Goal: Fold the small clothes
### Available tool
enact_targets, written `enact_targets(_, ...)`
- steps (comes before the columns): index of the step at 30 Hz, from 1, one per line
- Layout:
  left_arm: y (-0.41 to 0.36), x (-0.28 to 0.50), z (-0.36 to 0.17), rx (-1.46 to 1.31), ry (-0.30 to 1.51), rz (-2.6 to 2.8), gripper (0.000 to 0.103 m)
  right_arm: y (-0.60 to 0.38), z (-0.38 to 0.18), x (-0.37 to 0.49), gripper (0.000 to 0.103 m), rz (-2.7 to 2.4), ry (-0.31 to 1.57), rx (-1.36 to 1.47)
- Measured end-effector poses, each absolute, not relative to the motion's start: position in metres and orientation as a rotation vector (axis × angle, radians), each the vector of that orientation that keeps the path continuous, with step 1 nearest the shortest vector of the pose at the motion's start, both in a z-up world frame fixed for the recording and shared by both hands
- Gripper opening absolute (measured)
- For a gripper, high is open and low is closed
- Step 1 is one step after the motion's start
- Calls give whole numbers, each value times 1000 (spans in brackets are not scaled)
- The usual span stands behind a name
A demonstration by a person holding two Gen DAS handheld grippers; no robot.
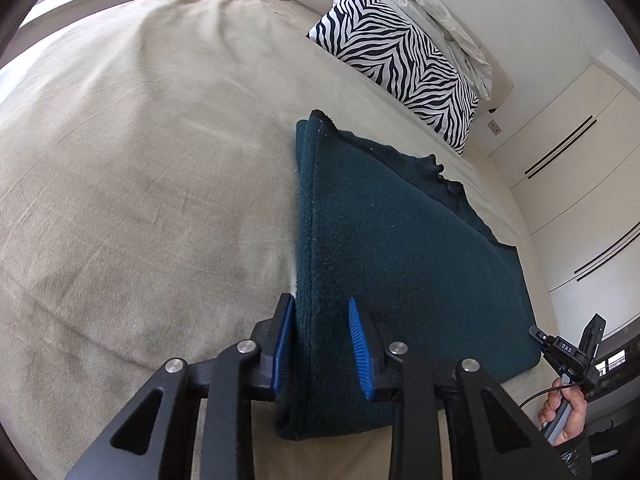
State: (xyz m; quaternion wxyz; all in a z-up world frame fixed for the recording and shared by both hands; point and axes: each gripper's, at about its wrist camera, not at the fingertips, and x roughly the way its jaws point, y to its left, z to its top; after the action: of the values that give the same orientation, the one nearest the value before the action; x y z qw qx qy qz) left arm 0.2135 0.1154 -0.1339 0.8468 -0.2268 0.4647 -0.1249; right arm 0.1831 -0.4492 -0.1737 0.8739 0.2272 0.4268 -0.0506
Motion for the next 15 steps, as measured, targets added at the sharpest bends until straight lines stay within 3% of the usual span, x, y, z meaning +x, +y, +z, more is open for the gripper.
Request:
enact_targets(3, 115, 215, -137, -463, 988, -258, 17, -449, -172, 178, 5, -123, 897, 473)
enact_targets(11, 121, 213, -138, -464, 994, -276, 12, -452, -177, 163, 5, -99, 915, 502)
enact_targets(13, 122, 213, -138, -473, 998, -279, 13, -451, -179, 167, 6, -79, 938, 494)
enact_targets(15, 126, 213, -135, -499, 991, -286, 25, -456, -172, 167, 9, -71, 927, 496)
